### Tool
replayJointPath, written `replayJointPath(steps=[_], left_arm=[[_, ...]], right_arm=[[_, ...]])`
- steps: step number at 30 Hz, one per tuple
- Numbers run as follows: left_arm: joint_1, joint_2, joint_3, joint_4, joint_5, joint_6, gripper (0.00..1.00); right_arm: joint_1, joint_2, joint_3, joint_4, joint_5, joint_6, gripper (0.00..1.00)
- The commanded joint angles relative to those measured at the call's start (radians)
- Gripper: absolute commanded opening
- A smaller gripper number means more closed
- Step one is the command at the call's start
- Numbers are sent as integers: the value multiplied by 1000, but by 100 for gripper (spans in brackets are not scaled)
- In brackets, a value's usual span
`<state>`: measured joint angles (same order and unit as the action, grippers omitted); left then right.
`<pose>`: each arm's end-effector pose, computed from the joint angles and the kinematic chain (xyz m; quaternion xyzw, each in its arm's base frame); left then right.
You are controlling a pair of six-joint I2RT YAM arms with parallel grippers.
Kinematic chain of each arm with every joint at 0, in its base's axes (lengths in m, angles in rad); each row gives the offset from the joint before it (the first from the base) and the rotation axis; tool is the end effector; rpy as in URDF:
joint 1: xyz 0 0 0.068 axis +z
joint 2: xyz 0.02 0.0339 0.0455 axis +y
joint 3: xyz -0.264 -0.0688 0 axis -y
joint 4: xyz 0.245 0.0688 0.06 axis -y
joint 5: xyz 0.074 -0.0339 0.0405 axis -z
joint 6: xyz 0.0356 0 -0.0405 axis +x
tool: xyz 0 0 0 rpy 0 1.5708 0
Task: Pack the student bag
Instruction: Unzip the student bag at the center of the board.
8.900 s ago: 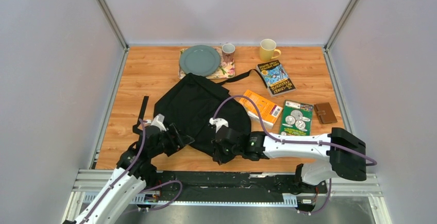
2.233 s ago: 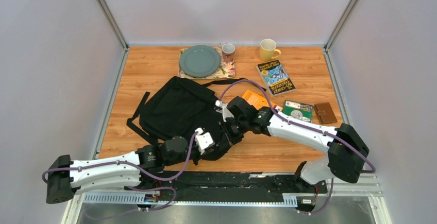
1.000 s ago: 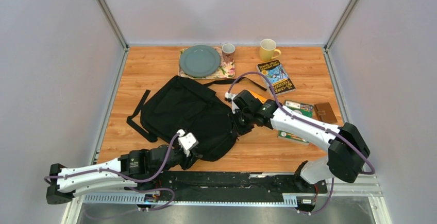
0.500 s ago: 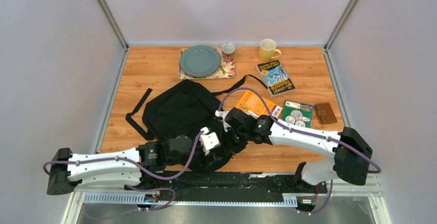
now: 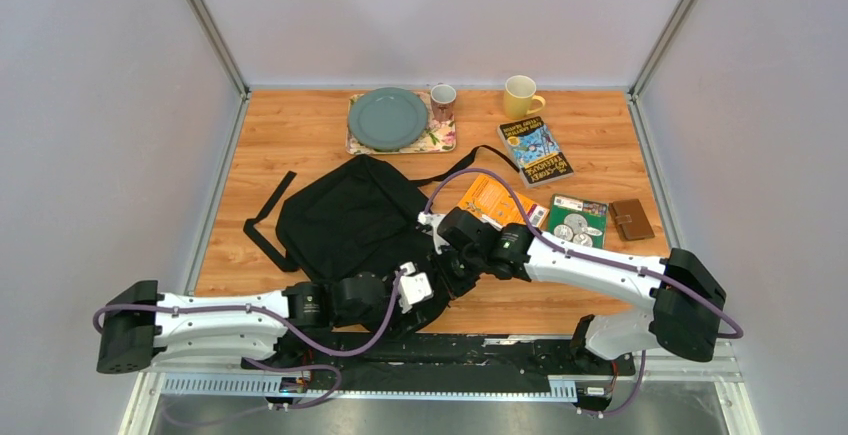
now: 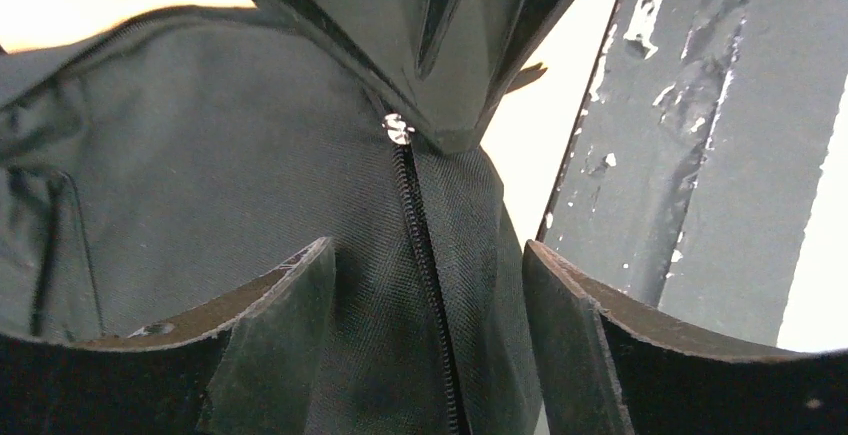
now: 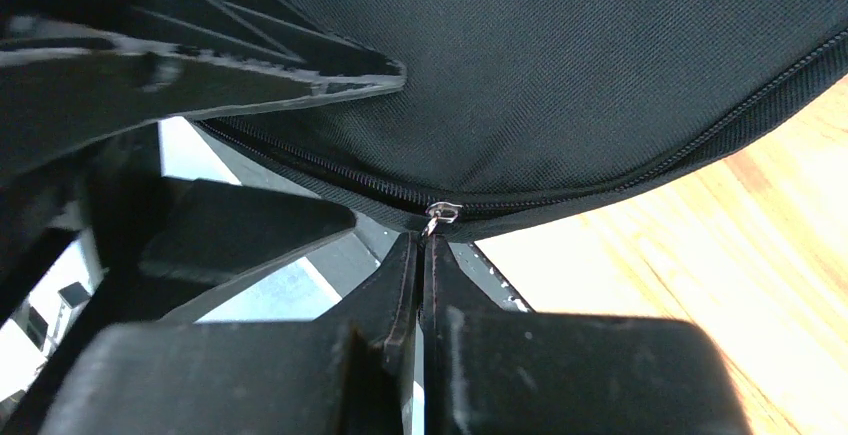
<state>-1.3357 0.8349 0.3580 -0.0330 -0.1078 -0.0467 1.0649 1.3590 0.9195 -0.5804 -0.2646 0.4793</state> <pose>0.0465 -0.1775 0.1966 0.4957 0.7049 -0.2862 0.4189 0.1220 0.2394 0.2293 -0.3097 0.9029 0.2790 0.1046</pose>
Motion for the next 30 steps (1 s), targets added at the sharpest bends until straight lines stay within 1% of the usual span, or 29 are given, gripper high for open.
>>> replayJointPath(steps=[1, 2, 3, 4, 5, 6, 7, 8, 9, 10, 14, 15, 17, 18, 21, 25, 28, 29, 30], left_arm=[[-5, 61, -27, 129, -33, -16, 72], [-5, 66, -33, 145, -49, -19, 68], [-5, 73, -36, 162, -78, -30, 61], [-5, 73, -36, 163, -93, -39, 49], [-5, 72, -36, 162, -104, -47, 42], [-5, 64, -39, 159, -118, -57, 33], [-5, 56, -48, 156, -122, -65, 17], [-5, 49, -54, 148, -125, -73, 8], [-5, 27, -60, 127, -121, -90, 2], [-5, 14, -79, 114, -115, -94, 0], [-5, -71, -132, 38, -96, -130, 0], [-5, -118, -142, -16, -90, -149, 0], [-6, -169, -175, -50, -81, -157, 0], [-6, -221, -185, -85, -85, -165, 0], [-5, -304, -198, -161, -96, -163, 0], [-5, -368, -186, -243, -93, -170, 0], [-6, -396, -185, -268, -95, -186, 0], [-6, -399, -183, -260, -95, -193, 5], [-6, -396, -179, -248, -105, -199, 15]], right_arm=[[6, -40, 22, 34, -32, -5, 0], [7, -41, 19, 40, -32, -4, 0], [7, -41, 13, 40, -30, -2, 0], [7, -41, 12, 39, -28, -2, 0], [7, -40, 10, 37, -25, -2, 0], [7, -38, 9, 33, -12, -5, 0], [7, -35, 10, 25, 4, -7, 0], [4, -34, 12, 11, 19, -7, 0], [1, -29, 16, 5, 43, -21, 0], [-5, -17, 22, -1, 48, -27, 0], [-77, 14, 45, -30, 70, -44, 0], [-110, 17, 48, -30, 76, -50, 0], [-169, 32, 65, -38, 74, -76, 0], [-186, 40, 74, -45, 73, -90, 0], [-244, 78, 110, -87, 87, -134, 0], [-275, 120, 119, -111, 114, -177, 0], [-284, 127, 117, -110, 82, -199, 0], [-283, 124, 117, -102, 61, -199, 0], [-276, 117, 108, -95, 9, -194, 0]])
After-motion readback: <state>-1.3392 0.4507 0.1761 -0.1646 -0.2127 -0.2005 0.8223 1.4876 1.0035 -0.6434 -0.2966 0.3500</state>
